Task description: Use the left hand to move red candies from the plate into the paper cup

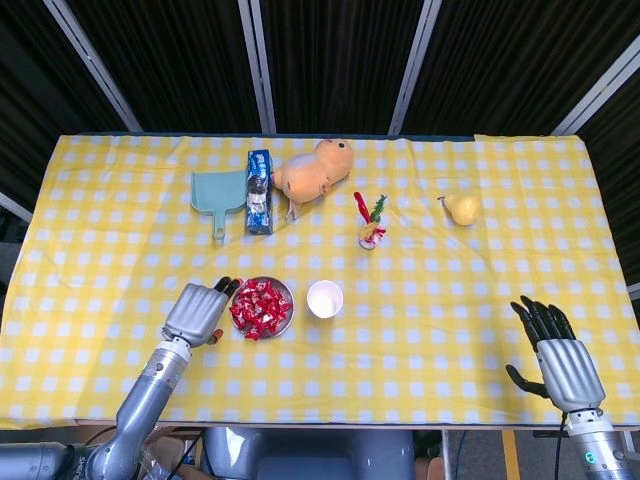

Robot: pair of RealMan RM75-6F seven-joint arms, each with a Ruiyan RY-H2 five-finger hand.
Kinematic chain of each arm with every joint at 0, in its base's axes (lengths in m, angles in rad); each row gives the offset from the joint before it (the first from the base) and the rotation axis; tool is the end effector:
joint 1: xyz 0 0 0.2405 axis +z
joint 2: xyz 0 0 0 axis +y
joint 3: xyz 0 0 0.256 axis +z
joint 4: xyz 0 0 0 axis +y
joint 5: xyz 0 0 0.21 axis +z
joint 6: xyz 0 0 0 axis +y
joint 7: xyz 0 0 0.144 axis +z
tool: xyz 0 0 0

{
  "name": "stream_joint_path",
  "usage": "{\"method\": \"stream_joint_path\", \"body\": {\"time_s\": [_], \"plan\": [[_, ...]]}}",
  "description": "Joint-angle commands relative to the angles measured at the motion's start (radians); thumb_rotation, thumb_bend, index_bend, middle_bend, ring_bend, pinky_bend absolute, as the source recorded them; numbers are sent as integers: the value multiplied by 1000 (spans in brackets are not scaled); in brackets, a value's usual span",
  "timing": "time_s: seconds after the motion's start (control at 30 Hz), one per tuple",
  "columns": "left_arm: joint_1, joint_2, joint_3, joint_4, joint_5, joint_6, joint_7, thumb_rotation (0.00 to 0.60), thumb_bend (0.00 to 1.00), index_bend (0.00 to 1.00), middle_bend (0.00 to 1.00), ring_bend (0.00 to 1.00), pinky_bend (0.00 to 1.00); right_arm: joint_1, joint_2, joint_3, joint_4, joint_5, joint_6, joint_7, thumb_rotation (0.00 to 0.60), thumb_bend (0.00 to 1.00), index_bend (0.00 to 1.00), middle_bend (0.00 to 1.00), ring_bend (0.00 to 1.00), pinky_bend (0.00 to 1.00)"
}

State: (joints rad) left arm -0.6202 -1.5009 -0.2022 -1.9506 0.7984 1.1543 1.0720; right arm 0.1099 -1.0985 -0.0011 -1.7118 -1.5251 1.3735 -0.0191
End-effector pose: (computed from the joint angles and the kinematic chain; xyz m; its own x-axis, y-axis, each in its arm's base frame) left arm -0.1243 0.2722 -0.0005 0.6412 0.3012 0.7058 0.7652 -0.3209 -0.5581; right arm -0.2943 -0.1741 0.1337 0.3481 -0.1605 0.9236 -0.9375 -0.0611 0.3427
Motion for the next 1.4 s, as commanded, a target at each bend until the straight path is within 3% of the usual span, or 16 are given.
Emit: {"method": "stream_joint_path", "body": {"time_s": [0.03, 0.67, 1.0, 1.23, 1.4], "plan": [[-30, -34, -1, 23, -30, 15, 17, 600, 270, 142, 181, 785, 877, 0, 0, 0, 0, -1, 0, 1, 600, 341, 0, 0, 0, 0], [-199, -233, -9, 223, -215, 43, 68, 600, 271, 181, 211, 785, 877, 1, 7, 6, -6, 10, -1, 27, 600, 341, 0, 0, 0, 0], [-239, -293, 9, 302, -221, 60, 58, 600, 310, 315, 355, 796, 891, 0, 6, 6, -7, 9, 0, 27, 600, 341, 0, 0, 0, 0], [-250, -315, 17, 349, -207, 65, 31, 600, 378, 449, 555, 808, 900, 1, 6, 6, -9, 11, -1, 30, 600, 341, 0, 0, 0, 0], [-252, -321, 16, 364, -177, 73, 4, 600, 409, 489, 621, 813, 905, 1, 6, 7, -9, 12, -1, 31, 600, 341, 0, 0, 0, 0]]}}
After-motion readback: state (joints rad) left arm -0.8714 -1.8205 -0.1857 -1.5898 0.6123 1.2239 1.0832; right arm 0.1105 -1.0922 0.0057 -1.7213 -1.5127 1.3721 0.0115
